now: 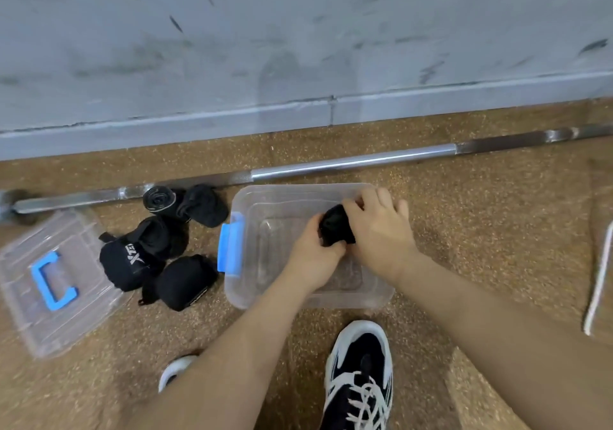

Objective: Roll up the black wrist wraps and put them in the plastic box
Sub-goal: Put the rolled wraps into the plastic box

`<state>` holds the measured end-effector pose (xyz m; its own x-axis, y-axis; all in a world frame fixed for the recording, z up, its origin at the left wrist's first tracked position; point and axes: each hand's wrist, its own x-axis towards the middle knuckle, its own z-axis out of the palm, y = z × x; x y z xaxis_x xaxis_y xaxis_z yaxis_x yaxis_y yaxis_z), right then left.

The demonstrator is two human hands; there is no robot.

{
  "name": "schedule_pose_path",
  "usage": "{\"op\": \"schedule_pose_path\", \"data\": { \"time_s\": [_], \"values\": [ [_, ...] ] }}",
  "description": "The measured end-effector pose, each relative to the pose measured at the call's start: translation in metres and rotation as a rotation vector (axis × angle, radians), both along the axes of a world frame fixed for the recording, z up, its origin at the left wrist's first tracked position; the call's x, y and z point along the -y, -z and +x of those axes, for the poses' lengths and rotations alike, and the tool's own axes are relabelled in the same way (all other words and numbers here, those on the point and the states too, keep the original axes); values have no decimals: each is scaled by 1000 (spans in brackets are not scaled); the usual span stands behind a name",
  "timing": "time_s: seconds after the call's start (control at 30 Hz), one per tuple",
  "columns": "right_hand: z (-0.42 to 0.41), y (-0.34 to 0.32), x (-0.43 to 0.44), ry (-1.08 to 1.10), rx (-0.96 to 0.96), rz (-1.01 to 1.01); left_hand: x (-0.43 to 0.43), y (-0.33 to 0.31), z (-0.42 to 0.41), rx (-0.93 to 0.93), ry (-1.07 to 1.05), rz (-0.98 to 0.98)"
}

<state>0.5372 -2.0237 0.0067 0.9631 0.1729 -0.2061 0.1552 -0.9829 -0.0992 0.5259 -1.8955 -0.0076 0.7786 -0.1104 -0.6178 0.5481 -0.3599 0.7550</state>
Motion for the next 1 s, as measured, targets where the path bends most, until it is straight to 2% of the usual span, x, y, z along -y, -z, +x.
{"op": "schedule_pose_path", "data": {
  "time_s": [0.13, 0.2, 0.27, 0.3, 0.4, 0.43, 0.5, 0.57, 0.63, 0.67, 0.7, 0.8, 0.83, 0.9, 1.0],
  "values": [
    [-3, 8, -1, -5, 5, -18, 7, 13, 6, -86, -75, -25],
    [-7, 2, -4, -17, -26, -19, 1, 8, 10, -95, -22, 11],
    [-12, -7, -6, -11, -61, 52, -9, -4, 10, 17, 50, 116],
    [-13, -12, -8, -1, -69, 114, -17, -13, 8, 124, 12, 163],
    [-21, -25, -22, -23, -26, 403, -54, -41, -5, 412, -331, 193],
    [-25, -28, -30, -55, -29, 482, -71, -46, -9, 465, -447, 225],
    [-35, -32, -48, -153, -69, 542, -107, -46, -12, 440, -567, 350],
    [-47, -32, -67, -252, -177, 537, -139, -31, -17, 232, -452, 543],
    [-56, -25, -82, -340, -278, 462, -162, -15, -25, 22, -98, 758],
    [-60, -20, -86, -372, -309, 418, -170, -6, -31, -13, 49, 848],
    [-63, -16, -89, -399, -327, 382, -175, 0, -35, 34, 112, 907],
    [-66, -4, -90, -424, -357, 328, -182, -4, -19, 363, -46, 896],
    [-65, -1, -90, -419, -365, 318, -183, -7, -6, 417, -38, 890],
    [-63, 4, -92, -410, -377, 294, -183, -8, 23, 404, 127, 911],
    [-56, 7, -97, -388, -382, 299, -176, 2, 53, 227, 285, 927]
  ]
}}
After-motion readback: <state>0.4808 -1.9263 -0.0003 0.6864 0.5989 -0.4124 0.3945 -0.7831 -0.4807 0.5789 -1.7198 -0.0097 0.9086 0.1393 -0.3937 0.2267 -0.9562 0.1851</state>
